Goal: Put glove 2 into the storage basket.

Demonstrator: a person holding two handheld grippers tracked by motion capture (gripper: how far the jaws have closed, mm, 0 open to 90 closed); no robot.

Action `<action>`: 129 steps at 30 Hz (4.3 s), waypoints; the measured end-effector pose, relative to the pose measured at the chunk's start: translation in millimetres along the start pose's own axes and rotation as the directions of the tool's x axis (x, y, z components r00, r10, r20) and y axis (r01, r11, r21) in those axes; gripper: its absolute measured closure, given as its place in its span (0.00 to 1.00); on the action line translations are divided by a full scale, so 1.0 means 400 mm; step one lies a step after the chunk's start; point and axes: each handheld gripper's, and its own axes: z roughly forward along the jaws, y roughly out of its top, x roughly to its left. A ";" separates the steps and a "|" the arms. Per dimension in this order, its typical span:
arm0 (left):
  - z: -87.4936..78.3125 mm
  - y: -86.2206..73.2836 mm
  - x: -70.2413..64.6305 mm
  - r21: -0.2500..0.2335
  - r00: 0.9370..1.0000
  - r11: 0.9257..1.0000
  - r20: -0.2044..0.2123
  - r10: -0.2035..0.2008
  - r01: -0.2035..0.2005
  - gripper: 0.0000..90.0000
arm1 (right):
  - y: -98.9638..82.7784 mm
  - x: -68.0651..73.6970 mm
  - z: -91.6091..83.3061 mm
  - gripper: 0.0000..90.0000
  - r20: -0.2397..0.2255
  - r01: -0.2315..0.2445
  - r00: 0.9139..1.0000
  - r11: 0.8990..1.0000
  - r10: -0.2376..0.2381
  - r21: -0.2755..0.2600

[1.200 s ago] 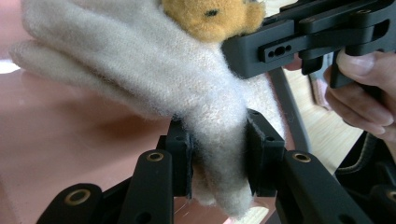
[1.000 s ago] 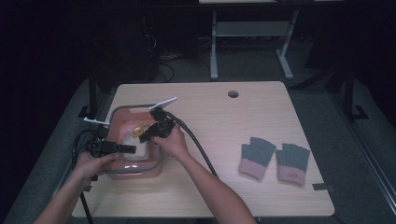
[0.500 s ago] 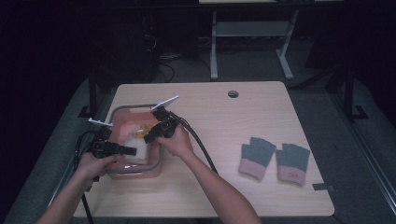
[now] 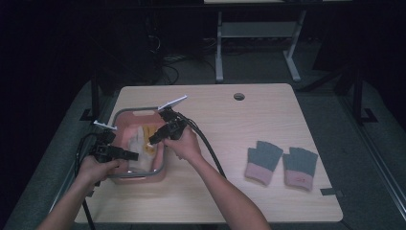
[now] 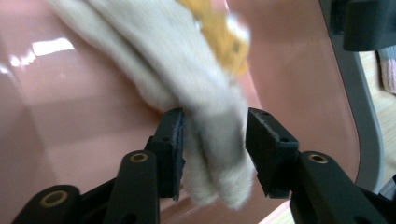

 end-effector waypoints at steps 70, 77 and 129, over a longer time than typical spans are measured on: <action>-0.019 0.037 -0.196 -0.138 0.975 0.976 0.122 0.187 -0.170 0.56 | -0.100 -0.080 -0.193 0.77 -0.089 -0.041 0.996 0.991 0.029 -0.129; 0.000 0.046 -0.235 -0.145 0.965 0.969 0.142 0.221 -0.201 0.55 | -0.128 -0.113 -0.241 0.76 -0.080 -0.057 0.996 0.987 0.045 -0.149; 0.152 0.066 -0.484 -0.171 0.895 0.936 0.281 0.346 -0.308 0.38 | -0.357 -0.255 -0.502 0.64 -0.006 -0.117 0.993 0.964 0.118 -0.239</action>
